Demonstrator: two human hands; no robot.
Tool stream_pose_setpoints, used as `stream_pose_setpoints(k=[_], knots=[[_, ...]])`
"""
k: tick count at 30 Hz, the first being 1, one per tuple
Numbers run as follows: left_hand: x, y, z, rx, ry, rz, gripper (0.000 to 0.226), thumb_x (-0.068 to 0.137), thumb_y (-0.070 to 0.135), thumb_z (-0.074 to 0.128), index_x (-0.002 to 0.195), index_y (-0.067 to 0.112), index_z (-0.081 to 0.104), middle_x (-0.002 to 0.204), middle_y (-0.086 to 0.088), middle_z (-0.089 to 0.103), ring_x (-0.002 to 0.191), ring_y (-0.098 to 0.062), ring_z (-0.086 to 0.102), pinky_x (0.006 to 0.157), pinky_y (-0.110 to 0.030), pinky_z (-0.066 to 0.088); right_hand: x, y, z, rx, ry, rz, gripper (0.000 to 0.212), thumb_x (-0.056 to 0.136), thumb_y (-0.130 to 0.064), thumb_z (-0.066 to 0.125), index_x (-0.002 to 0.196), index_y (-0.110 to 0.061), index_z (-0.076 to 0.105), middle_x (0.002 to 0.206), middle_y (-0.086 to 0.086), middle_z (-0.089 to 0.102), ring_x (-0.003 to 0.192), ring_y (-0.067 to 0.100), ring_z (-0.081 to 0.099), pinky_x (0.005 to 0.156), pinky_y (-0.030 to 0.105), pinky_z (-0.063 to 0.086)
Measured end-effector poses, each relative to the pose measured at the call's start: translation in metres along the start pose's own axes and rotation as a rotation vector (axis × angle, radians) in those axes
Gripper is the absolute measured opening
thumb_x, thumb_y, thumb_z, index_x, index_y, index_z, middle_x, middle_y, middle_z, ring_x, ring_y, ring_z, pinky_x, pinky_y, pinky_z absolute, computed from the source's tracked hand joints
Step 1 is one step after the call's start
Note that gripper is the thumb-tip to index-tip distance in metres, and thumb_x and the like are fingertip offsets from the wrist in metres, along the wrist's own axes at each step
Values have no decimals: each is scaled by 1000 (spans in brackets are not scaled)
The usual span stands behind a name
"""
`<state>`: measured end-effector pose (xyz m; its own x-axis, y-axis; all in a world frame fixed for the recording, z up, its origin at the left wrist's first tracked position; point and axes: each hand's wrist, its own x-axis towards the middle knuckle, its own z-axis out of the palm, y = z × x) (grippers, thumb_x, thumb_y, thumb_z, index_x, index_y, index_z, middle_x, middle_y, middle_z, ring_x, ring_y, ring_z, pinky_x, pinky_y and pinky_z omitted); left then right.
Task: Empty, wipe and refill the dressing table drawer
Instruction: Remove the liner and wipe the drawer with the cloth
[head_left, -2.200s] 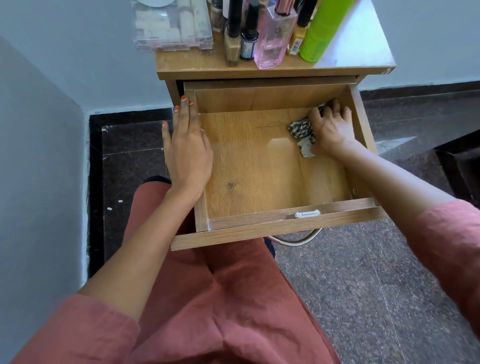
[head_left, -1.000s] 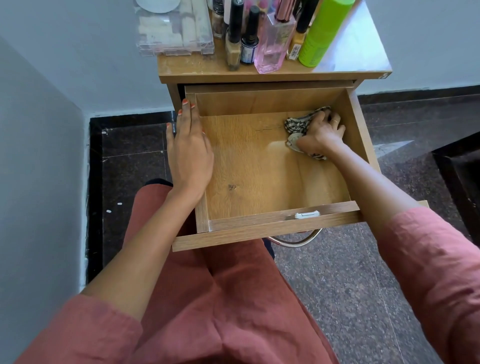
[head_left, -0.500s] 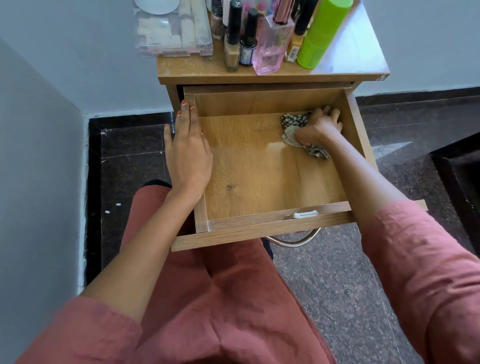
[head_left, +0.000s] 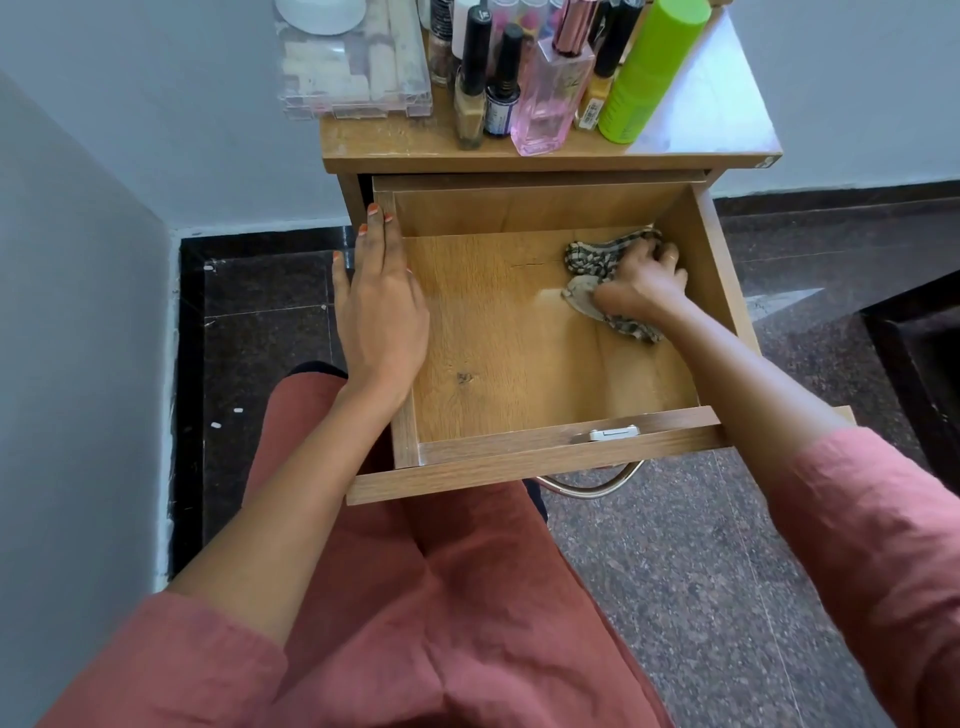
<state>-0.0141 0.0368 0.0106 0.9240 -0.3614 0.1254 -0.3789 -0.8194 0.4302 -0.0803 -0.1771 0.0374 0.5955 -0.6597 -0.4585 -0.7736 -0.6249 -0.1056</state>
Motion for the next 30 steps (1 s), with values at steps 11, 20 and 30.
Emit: stream_pose_setpoints(k=[11,20,30], knots=[[1,-1,0,-156,18,-26,46,98,10,29,143,8,26,154,-6,20,141,-16,20,117,-35,4,4,-10,19,-50,93,-245,76,80,-38,61,136,-5,20,146,19,26,138,37,13,111,51,17],[2,-2,0,-265,4,-50,46,98,11,30,143,12,25,154,-2,18,142,-14,18,118,-35,3,-19,-79,44,-194,34,-623,85,81,-37,60,143,-8,10,149,22,18,141,32,11,113,47,14],[2,-1,0,-254,-2,-49,46,98,11,29,144,11,24,154,-3,17,142,-15,20,118,-35,5,-16,-113,49,-317,59,-801,79,82,-29,56,144,-7,12,145,21,24,138,30,16,108,42,24]])
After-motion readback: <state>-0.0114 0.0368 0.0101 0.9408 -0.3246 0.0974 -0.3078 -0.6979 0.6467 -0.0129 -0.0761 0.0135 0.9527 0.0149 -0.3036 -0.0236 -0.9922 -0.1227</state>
